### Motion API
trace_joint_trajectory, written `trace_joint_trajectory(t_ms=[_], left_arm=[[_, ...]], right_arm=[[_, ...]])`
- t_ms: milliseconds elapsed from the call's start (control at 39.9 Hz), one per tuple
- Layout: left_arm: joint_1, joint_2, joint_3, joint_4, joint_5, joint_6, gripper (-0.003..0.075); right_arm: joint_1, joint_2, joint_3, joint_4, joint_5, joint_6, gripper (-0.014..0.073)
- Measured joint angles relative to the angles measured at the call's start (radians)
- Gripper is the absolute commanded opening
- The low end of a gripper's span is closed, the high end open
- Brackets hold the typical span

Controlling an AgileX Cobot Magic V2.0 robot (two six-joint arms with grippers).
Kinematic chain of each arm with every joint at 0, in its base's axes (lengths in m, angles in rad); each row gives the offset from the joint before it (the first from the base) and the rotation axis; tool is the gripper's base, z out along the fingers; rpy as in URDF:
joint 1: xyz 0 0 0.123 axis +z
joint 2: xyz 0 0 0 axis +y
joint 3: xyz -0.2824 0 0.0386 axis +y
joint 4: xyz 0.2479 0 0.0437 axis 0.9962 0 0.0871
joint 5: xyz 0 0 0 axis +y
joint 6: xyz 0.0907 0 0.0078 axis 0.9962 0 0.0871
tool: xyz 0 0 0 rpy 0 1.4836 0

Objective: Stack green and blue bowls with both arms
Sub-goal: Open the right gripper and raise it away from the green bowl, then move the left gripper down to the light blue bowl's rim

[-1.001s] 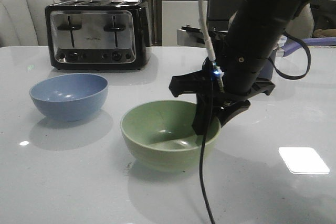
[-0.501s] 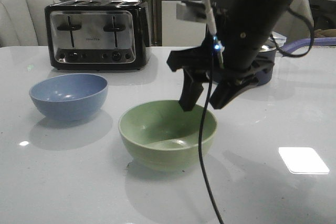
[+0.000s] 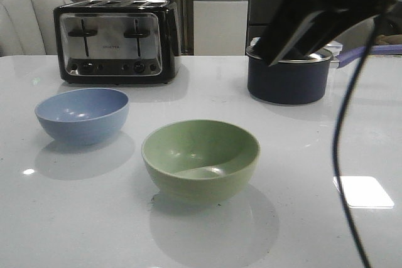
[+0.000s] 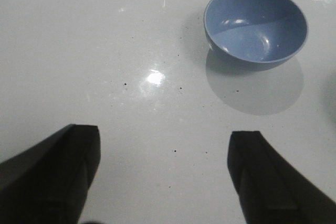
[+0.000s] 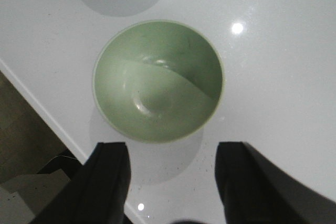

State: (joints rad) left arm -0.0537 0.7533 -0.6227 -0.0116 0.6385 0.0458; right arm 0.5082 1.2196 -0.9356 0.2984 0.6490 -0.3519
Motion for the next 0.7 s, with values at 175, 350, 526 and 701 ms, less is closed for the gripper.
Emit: trace_joint_trajectory(t_ms=[175,350,526,701], left_arm=[[0.0,0.0,0.0,0.0,0.0,0.0,0.056],[0.0,0.025,-0.004,-0.002,0.002,0.0,0.056],[0.0,0.131,-0.068,-0.026,0.015,0.0,0.056],[0.0,0.301,-0.172,-0.041,0.024,0.0,0.056]], right_arm=[[0.0,-0.224,0.138,-0.007,0.034,0.0,0.0479],[0.0,-0.392,0.221,-0.01,0.064,0.0,0.0479],[0.0,-0.469,0.24,-0.01,0.075,0.0,0.0479],[0.0,-0.473,0.24,-0.01,0.071,0.0,0.0479]])
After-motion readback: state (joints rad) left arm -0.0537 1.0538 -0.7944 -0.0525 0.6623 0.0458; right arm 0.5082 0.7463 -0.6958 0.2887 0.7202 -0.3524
